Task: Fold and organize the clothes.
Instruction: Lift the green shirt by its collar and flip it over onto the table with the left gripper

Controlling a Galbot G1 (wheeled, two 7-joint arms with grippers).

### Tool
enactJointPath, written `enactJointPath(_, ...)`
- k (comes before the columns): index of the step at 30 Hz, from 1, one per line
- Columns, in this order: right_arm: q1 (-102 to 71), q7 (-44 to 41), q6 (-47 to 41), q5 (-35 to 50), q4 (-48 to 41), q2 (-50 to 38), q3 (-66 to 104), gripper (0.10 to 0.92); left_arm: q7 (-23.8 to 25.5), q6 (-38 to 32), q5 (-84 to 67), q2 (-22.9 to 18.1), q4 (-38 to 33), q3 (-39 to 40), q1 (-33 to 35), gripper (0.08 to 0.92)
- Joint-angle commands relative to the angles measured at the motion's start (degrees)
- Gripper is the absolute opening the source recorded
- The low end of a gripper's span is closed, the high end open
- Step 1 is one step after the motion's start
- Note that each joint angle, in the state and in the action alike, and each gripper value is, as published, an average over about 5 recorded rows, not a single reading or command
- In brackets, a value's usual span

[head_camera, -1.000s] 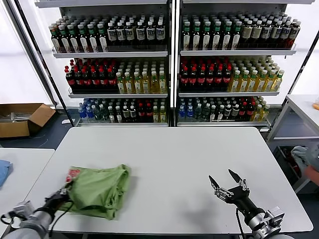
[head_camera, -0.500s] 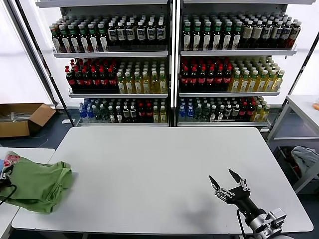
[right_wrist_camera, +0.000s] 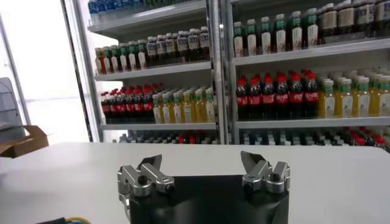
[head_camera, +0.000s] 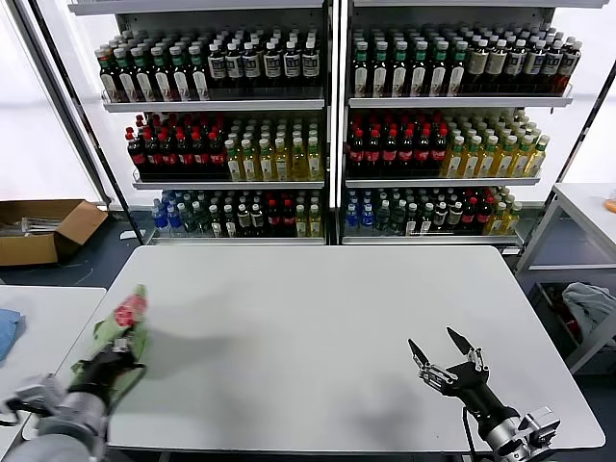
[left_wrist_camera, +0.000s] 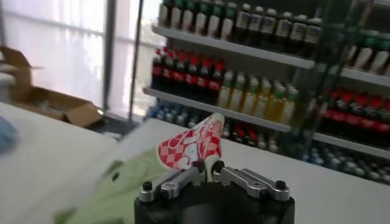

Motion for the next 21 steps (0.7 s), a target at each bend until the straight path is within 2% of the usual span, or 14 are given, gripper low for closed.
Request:
enactJointPath(1,-1.2,0.2,-0.2,-0.7,1.5,0.1,0.1,0.823,-12.7,-0.5,1.5,-13.1,-2.8,32.5,-5.0,0.113)
enactJointPath(6,-2.2,0.4,-0.6,-1.0,2.5,-0.2,0.2,0.823,-16.0,-1.4,-1.6,-16.8,6.1,33.9,-12.5,0.113)
enactJointPath(10,-2.6,0.7,-0.9,-1.4,3.0,-0.3,0.2,0.823,-17.5,-2.3,-6.2,-18.6,8.8,33.5,-16.7,0.113)
enactJointPath(16,-2.2,1.6,-1.7,-2.0,3.3,-0.5,-1.2,0.823,-13.7,-0.9,-11.2,-16.7,8.5,33.3,-16.6,0.114)
enactJointPath(18,-1.8,2.2,-2.2,-2.4,3.2,-0.6,-2.5,0.823,-12.5,-1.0,-12.9,-16.1,7.1,32.9,-16.1,0.129)
enactJointPath(21,-0.2,3.5,-3.5,-2.6,2.7,-1.0,-5.5,0.823,-10.3,-1.1,-13.4,-14.6,4.8,31.4,-15.4,0.196)
